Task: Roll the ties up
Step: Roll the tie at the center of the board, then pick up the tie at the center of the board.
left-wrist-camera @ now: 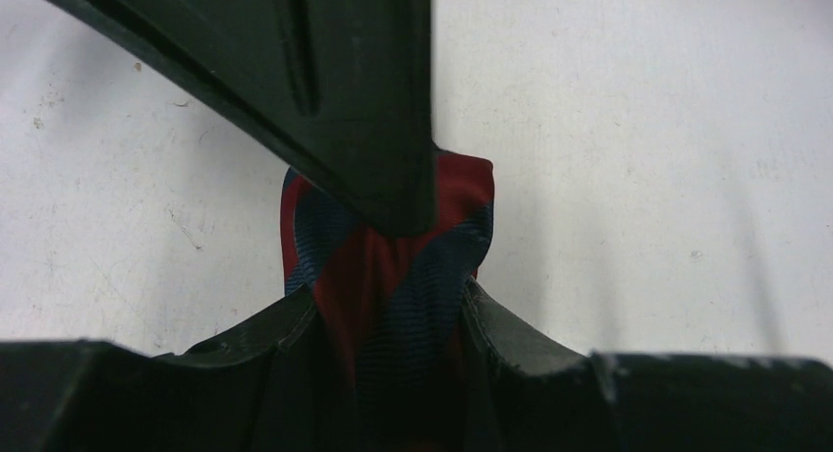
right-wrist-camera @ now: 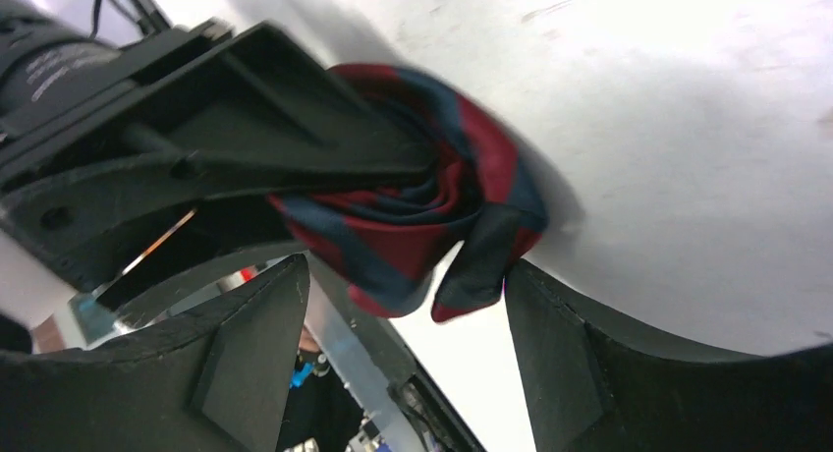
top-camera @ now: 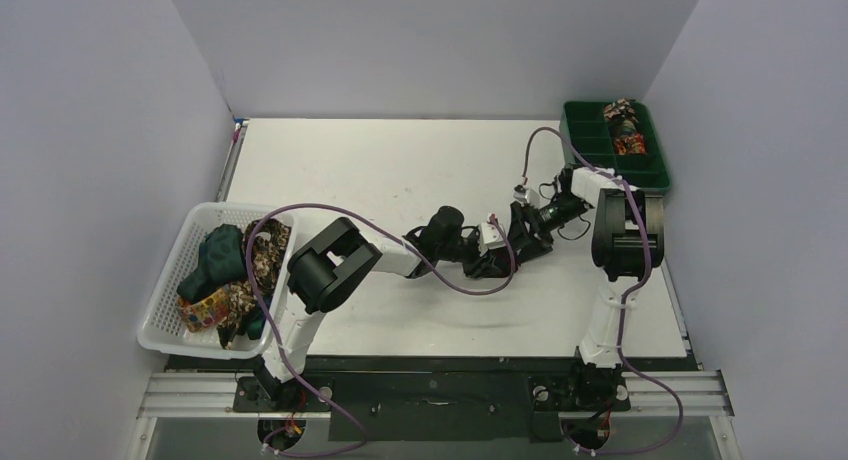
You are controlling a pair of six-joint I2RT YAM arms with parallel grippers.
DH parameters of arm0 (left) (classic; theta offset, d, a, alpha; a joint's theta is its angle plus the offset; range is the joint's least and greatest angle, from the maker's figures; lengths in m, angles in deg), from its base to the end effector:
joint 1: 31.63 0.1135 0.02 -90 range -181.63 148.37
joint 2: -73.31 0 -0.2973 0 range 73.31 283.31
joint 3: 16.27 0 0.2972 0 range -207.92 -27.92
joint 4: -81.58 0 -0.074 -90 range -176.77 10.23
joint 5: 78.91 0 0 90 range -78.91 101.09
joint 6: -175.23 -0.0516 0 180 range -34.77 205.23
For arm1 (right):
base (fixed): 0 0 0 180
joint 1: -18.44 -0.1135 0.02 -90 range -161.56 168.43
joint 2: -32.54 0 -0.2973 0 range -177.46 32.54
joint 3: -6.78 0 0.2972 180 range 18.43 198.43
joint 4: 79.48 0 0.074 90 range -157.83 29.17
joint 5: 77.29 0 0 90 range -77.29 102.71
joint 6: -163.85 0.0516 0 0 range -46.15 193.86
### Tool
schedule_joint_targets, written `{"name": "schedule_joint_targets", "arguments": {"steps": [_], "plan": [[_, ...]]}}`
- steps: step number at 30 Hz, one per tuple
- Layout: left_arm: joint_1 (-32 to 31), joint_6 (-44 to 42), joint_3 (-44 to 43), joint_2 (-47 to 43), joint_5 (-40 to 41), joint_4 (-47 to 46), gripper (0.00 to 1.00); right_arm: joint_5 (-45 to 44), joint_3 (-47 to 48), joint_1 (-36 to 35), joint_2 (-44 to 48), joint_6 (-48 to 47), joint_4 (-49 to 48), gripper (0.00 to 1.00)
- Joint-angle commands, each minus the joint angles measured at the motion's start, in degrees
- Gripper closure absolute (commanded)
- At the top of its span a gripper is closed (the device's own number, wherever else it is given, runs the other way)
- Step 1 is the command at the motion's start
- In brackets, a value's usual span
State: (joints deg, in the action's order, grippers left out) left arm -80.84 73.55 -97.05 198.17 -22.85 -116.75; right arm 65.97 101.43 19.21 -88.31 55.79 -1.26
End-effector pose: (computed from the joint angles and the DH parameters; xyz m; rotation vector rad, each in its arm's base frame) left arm 0.3105 -0.4039 0.1000 1.3755 1.5661 -1.0050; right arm 0.4135 0.0358 0.1360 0.2383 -2.7158 -1.4022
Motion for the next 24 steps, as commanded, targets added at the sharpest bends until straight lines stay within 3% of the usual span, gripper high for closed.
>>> {"name": "schedule_joint_targets", "arguments": {"steps": [1, 5, 10, 14, 15, 16, 22, 24], "plan": [[1.22, -2.29, 1.49, 2.61, 3.08, 11.14, 0.91, 7.98, -0.15, -1.59, 2.08, -9.7, 8.42, 0.32], [1.22, -2.38, 1.43, 2.75, 3.07, 10.93, 0.91, 8.3, 0.28, -3.03, 2.2, -9.53, 9.05, 0.32], [1.22, -2.22, 1.4, 2.6, 2.96, 10.5, 0.91, 3.46, 0.36, -4.29, 1.6, -2.45, 2.64, 0.48], [1.27, -1.83, 1.79, 2.08, 2.52, 9.89, 0.89, -3.17, -2.03, -3.96, 4.01, 5.61, -6.66, 0.8], [1.29, -1.6, 1.84, 1.8, 2.15, 9.74, 0.87, -4.68, -2.36, -3.95, 4.33, 6.3, -7.95, 0.94], [1.35, -1.38, 2.09, 1.62, 1.51, 9.12, 0.85, -5.23, -2.68, -3.9, 4.45, 7.32, -8.34, 1.0], [1.66, 0.89, 4.46, -2.21, -0.7, 3.09, 0.27, -6.89, -4.8, -3.97, 5.76, 8.78, -9.92, 1.0], [1.66, 1.0, 4.25, -3.7, -0.45, 2.5, 0.18, -7.35, -5.53, -4.28, 6.44, 8.62, -10.01, 1.0]]}}
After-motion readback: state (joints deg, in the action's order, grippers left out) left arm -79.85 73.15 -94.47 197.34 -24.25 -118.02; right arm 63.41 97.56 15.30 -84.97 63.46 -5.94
